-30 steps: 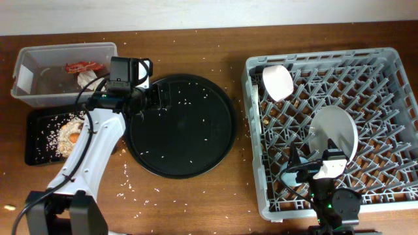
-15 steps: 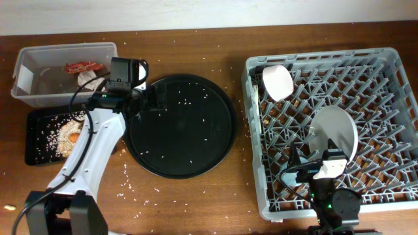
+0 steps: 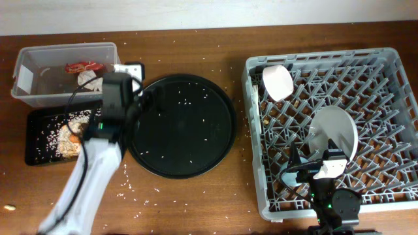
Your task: Sort waste into correct bins and load items into the dishwasher rack
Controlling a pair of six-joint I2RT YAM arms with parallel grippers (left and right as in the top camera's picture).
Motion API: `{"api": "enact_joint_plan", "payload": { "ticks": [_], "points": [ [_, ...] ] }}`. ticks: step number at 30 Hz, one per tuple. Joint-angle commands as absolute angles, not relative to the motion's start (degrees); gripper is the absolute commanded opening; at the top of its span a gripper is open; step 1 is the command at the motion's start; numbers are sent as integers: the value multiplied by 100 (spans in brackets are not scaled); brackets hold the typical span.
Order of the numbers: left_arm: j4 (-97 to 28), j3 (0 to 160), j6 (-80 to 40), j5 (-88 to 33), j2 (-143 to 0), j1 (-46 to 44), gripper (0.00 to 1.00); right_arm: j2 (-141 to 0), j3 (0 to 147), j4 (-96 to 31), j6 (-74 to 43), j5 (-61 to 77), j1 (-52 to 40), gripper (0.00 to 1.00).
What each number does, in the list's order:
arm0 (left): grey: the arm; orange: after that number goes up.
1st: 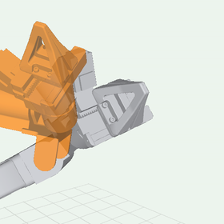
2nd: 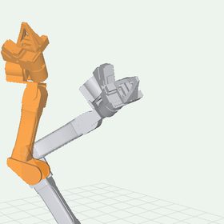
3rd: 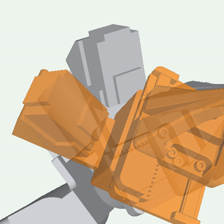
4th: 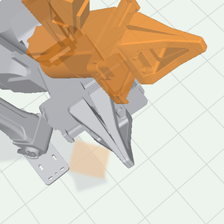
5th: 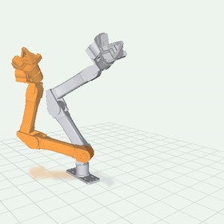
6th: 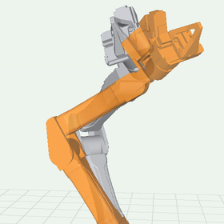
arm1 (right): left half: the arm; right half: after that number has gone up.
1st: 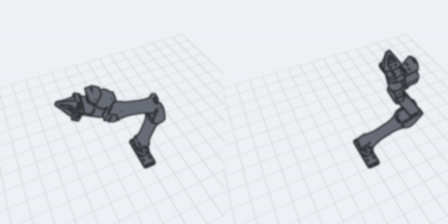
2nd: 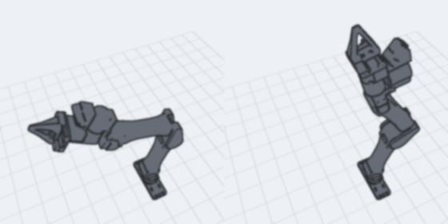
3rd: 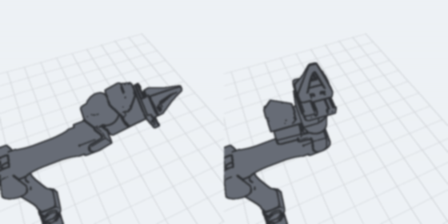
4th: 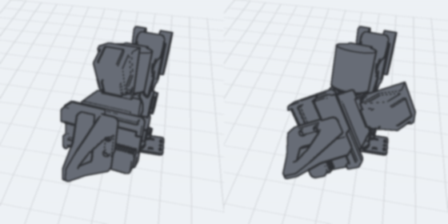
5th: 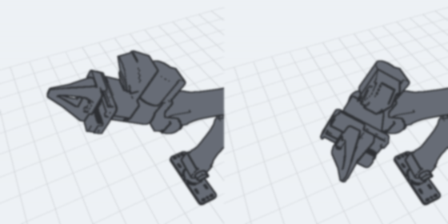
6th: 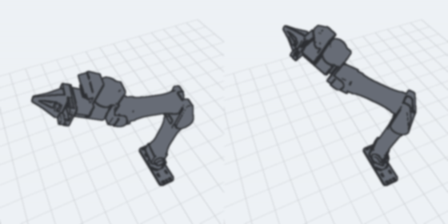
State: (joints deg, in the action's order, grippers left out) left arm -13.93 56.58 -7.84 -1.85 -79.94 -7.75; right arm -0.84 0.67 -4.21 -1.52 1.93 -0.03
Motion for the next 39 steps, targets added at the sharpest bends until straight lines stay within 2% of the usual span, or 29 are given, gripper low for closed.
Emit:
{"api": "enact_joint_plan", "payload": {
  "ticks": [1, 6, 12, 16, 23, 27, 30, 39],
  "points": [
    [-993, 4705, -25, -172, -6949, -773, 99, -19, 32, -447, -189, 121, 36, 98],
    [-792, 4010, 329, -174, -5857, -740, 99, -19, 32, -447, -189, 123, 36, 98],
    [644, 2571, 333, -316, -4397, -611, 99, -19, 32, -447, -191, 123, 36, 98],
    [685, 1719, 331, -213, -2998, -445, 99, -19, 32, -447, -191, 121, 36, 99],
    [834, 657, 333, -213, -1387, -49, 99, -19, 32, -447, -191, 121, 36, 98],
    [655, 99, 333, -217, -541, 93, 99, -19, 32, -447, -191, 121, 36, 98],
    [-489, 47, 329, -379, 3, 222, 99, -19, 32, -447, -191, 121, 36, 98],
    [-438, 47, 331, -364, -30, 226, 99, -19, 32, -447, -191, 121, 36, 98]
  ]
}}
